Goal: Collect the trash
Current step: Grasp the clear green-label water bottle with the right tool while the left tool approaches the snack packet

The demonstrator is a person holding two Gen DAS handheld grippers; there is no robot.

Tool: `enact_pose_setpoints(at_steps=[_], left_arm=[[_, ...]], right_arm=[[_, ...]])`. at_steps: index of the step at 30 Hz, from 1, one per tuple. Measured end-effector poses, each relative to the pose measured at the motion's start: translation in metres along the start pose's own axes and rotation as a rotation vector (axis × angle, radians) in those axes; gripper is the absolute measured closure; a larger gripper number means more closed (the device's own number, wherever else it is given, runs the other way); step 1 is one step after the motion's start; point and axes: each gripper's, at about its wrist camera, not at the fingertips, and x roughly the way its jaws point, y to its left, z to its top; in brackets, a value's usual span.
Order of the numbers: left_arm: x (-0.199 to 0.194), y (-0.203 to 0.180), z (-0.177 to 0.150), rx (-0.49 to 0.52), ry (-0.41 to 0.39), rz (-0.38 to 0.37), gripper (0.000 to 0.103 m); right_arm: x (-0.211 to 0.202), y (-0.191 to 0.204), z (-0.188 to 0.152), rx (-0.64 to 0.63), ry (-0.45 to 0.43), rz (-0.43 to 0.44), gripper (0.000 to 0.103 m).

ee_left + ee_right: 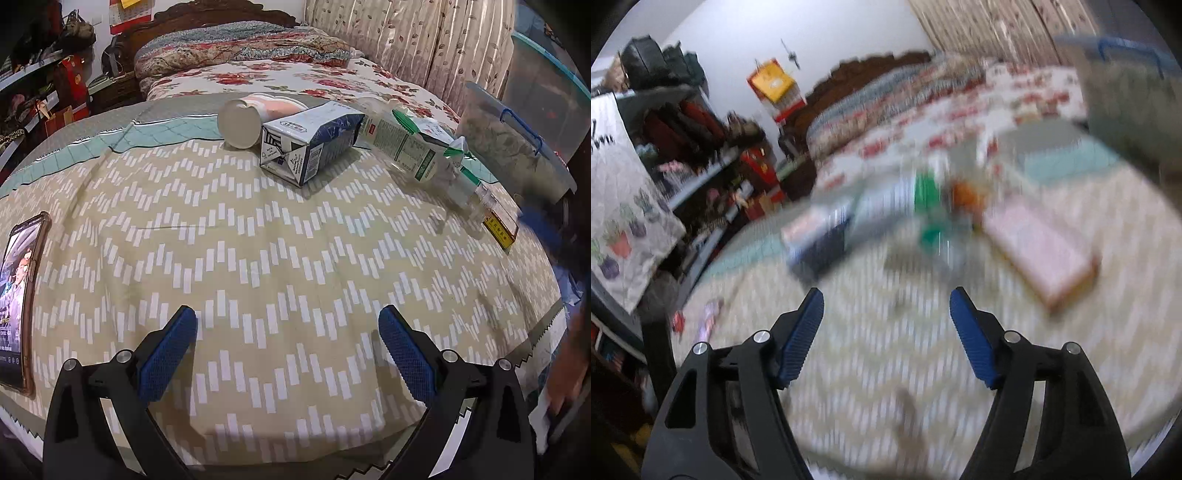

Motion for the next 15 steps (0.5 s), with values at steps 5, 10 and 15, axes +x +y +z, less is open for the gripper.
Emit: enact_pose_setpoints(at_steps=[5,10,15], left_arm=[[-0.002,0.001,-0.001,-0.006,0.0,-0.018,0.008],[-0.004,0.003,0.001,0.002,0.009,-0.034,0.009],[-0.009,0.025,0.012,-0.074,0.01,-0.117,0.009]], right_arm=[[0.046,-0.019,0.063,0.031,0.039,-0.017,0.04],[0.096,-0.037,0.075,0.084,0.162,-0.019,0.059],[0.084,-0.007,0.038,0.026,0.246,0.126,0.06]])
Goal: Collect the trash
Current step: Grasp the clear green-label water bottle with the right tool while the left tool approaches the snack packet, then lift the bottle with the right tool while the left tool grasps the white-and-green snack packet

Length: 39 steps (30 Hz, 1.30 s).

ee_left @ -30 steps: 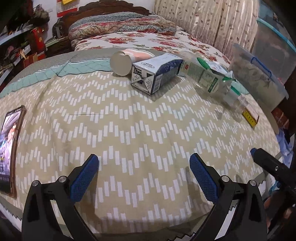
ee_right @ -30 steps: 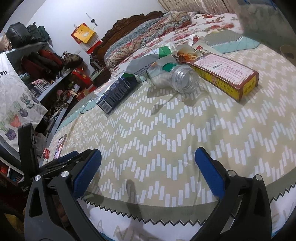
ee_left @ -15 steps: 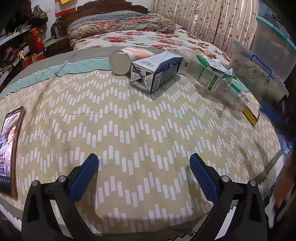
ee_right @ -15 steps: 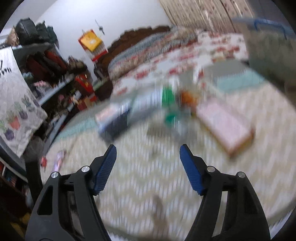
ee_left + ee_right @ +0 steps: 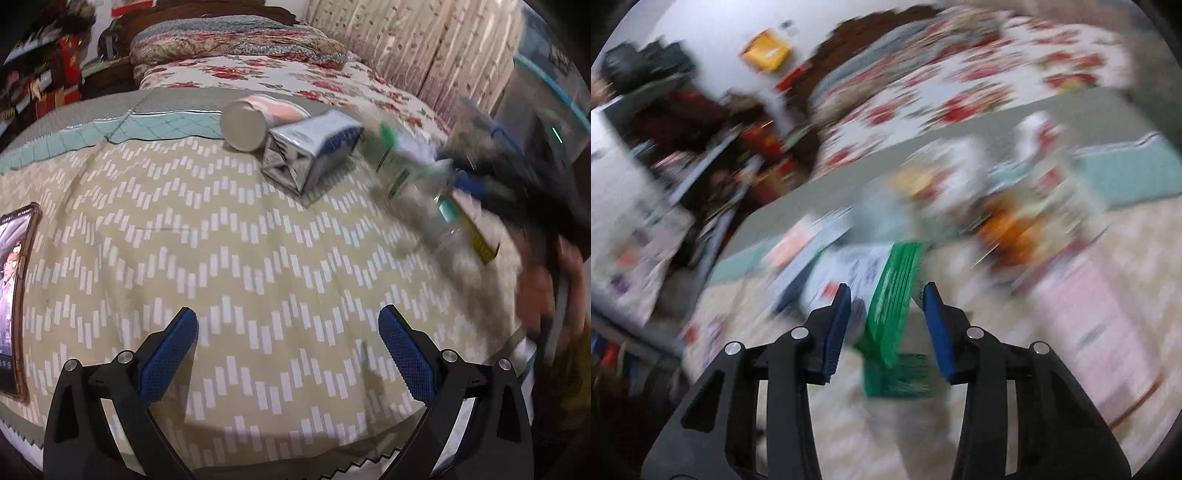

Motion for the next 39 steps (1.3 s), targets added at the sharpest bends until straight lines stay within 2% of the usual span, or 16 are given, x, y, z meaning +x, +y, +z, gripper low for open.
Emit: enact_pose_setpoints(at_steps=[3,5,10,14,16,19,25,27,31,33,34,36,39], left_arm=[[-0.006,0.01,0.012,-0.041,-0.015,-0.061,0.009],[-0.009,0.01,0.018,-0.046,-0.031,-0.073,0.009],[-0.016,0.004,0.031,-0.027,-0.066,-0.07,0.009],[-0.012,0.004,0.041,-0.036,-0.059,-0.096,0.009],[-0.009,0.006,0.042,-0.046,-0.051,-0.11,0.009],[-0.003,0.011,0.044,-0.063,-0.036,-0.127,0.009],[0.006,0.025,0.044,-0.116,-0.014,-0.171,0.027],[0.007,0.028,0.042,-0.115,-0.009,-0.181,0.036],[0.009,0.031,0.039,-0.117,-0.006,-0.197,0.038],[0.009,0.031,0.038,-0.117,-0.007,-0.203,0.038],[0.009,0.032,0.038,-0.116,-0.007,-0.205,0.038],[0.008,0.031,0.037,-0.111,-0.01,-0.206,0.038],[0.007,0.031,0.037,-0.1,-0.009,-0.208,0.038]], right_arm=[[-0.004,0.03,-0.043,-0.104,0.061,0.049,0.06],[-0.006,0.041,-0.068,-0.137,0.085,0.064,0.06],[-0.023,0.038,-0.099,-0.15,0.027,-0.002,0.058],[-0.029,0.024,-0.101,-0.09,0.002,-0.016,0.053],[-0.029,0.016,-0.101,-0.049,0.004,-0.007,0.046],[-0.027,0.011,-0.098,-0.002,0.008,0.009,0.042],[0.0,0.011,-0.076,0.138,0.041,0.127,0.04],[0.012,0.012,-0.071,0.167,0.055,0.139,0.04],[0.033,0.022,-0.065,0.181,0.079,0.129,0.038],[0.038,0.028,-0.062,0.162,0.074,0.119,0.039],[0.04,0.03,-0.062,0.155,0.081,0.115,0.047],[0.04,0.031,-0.065,0.161,0.103,0.135,0.053],[0.033,0.03,-0.072,0.152,0.108,0.133,0.055]])
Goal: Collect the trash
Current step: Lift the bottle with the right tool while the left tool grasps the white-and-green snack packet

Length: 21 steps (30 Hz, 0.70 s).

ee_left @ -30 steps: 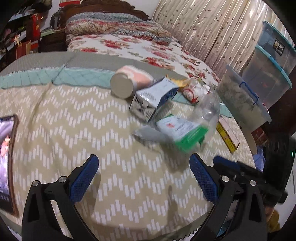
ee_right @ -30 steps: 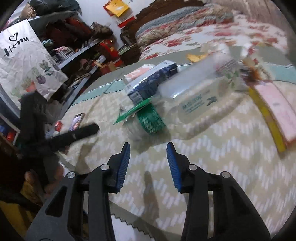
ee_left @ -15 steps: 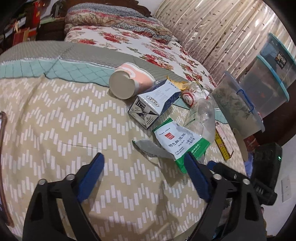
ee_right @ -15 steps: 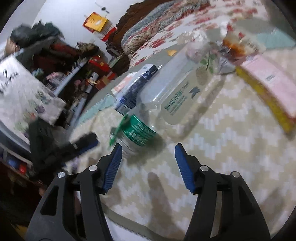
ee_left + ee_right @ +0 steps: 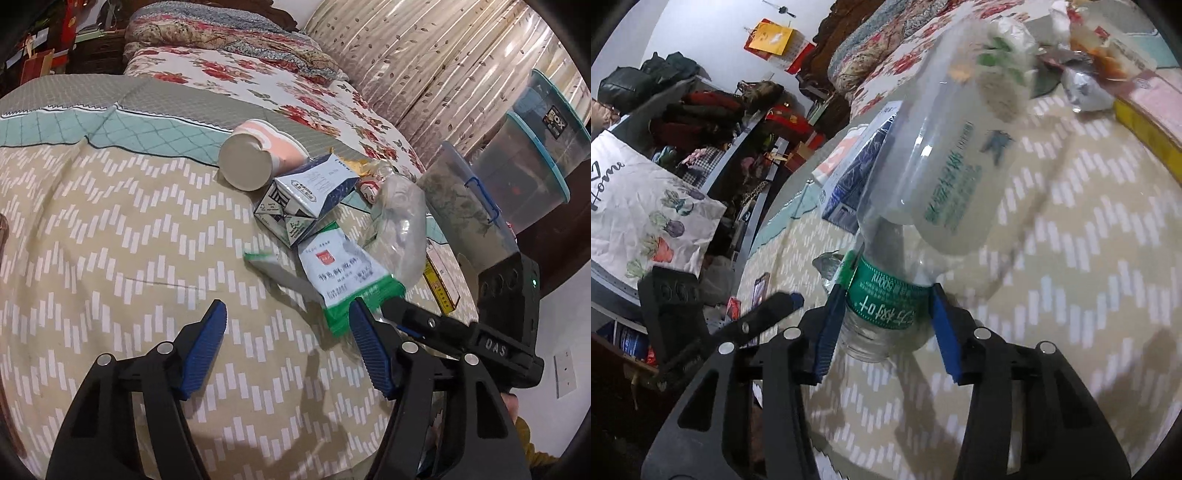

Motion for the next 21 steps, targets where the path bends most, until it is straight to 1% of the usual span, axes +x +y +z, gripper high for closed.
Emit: enact_pose_setpoints(at_steps=[6,9,12,13,15,16,17,18,19,20,21], left_arm=[[0.012,-0.015,0.004,0.034,0.039,-0.022,0.038],[0.022,-0.03,0.004,0.087,0.045,-0.001,0.037],[0.036,-0.045,0.004,0.142,0.068,0.023,0.037],[0.041,-0.049,0.004,0.155,0.075,0.033,0.037],[0.051,-0.049,0.005,0.147,0.094,0.048,0.038],[0.051,-0.049,0.007,0.139,0.078,0.053,0.039],[0.053,-0.048,0.009,0.132,0.076,0.059,0.048],[0.056,-0.047,0.012,0.118,0.072,0.078,0.066],[0.058,-0.046,0.013,0.107,0.079,0.086,0.081],[0.062,-0.043,0.015,0.083,0.108,0.071,0.1],[0.065,-0.038,0.016,0.049,0.129,0.046,0.1]], right_arm=[[-0.032,-0.008,-0.023,-0.029,-0.025,-0.055,0.056],[-0.053,-0.01,-0.036,-0.057,-0.045,-0.109,0.056],[-0.076,-0.012,-0.048,-0.097,-0.068,-0.17,0.056],[-0.084,-0.012,-0.052,-0.116,-0.083,-0.204,0.056],[-0.094,-0.012,-0.056,-0.144,-0.11,-0.249,0.056],[-0.098,-0.012,-0.057,-0.155,-0.12,-0.262,0.056],[-0.1,-0.012,-0.058,-0.164,-0.128,-0.272,0.056],[-0.102,-0.011,-0.059,-0.174,-0.135,-0.281,0.056],[-0.103,-0.013,-0.059,-0.178,-0.137,-0.284,0.055],[-0.103,-0.012,-0.059,-0.182,-0.137,-0.286,0.055],[-0.103,-0.011,-0.059,-0.188,-0.141,-0.29,0.054]])
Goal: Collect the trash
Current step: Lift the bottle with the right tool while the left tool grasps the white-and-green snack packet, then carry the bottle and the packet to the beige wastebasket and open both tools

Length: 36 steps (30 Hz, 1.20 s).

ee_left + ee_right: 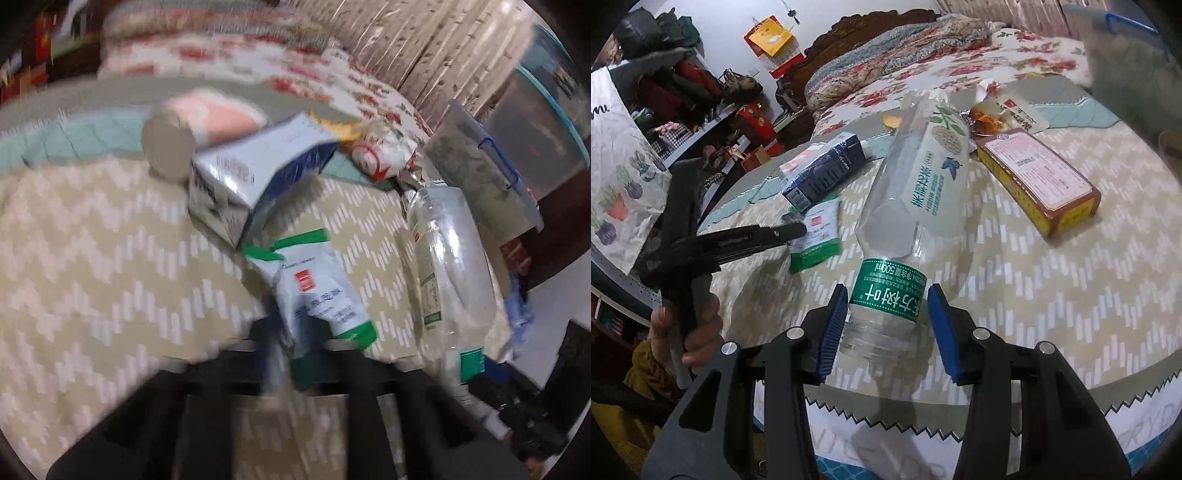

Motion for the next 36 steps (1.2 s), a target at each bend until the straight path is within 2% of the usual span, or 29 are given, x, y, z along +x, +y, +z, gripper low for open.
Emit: enact_pose_setpoints(at_steps=[2,3,4,9,12,14,15,22,25,31,36], left_arm=[[-0.005,0.001,-0.002,0.001,-0.02,0.015,0.101],[-0.008,0.0,-0.004,0.011,-0.031,0.023,0.101],[-0.013,-0.001,-0.006,0.016,-0.041,0.018,0.101],[-0.039,-0.009,-0.013,0.035,-0.082,-0.024,0.101],[-0.054,-0.017,-0.017,0.058,-0.107,-0.048,0.101],[-0.06,-0.021,-0.019,0.069,-0.115,-0.062,0.101],[-0.063,-0.023,-0.019,0.074,-0.118,-0.068,0.101],[-0.062,-0.048,-0.009,0.11,-0.114,-0.123,0.101],[-0.053,-0.07,-0.003,0.15,-0.101,-0.138,0.101],[-0.025,-0.134,0.006,0.264,-0.059,-0.174,0.101],[-0.003,-0.184,0.007,0.336,-0.022,-0.204,0.101]], right_arm=[[-0.002,0.001,-0.001,-0.009,-0.011,-0.018,0.035],[-0.003,0.001,-0.001,-0.01,-0.024,-0.027,0.022],[-0.003,0.001,0.0,-0.01,-0.037,-0.034,0.017],[0.011,0.005,0.015,-0.022,-0.05,-0.066,0.011],[0.029,-0.005,0.026,0.009,-0.02,-0.09,0.011],[0.039,-0.011,0.029,0.038,0.006,-0.088,0.024],[0.041,-0.015,0.029,0.051,0.011,-0.095,0.035],[0.01,-0.038,0.015,0.15,-0.048,0.063,0.036],[-0.009,-0.046,0.01,0.183,-0.093,0.095,0.036],[-0.038,-0.077,0.007,0.294,-0.16,0.19,0.036],[-0.065,-0.103,0.004,0.329,-0.219,0.246,0.036]])
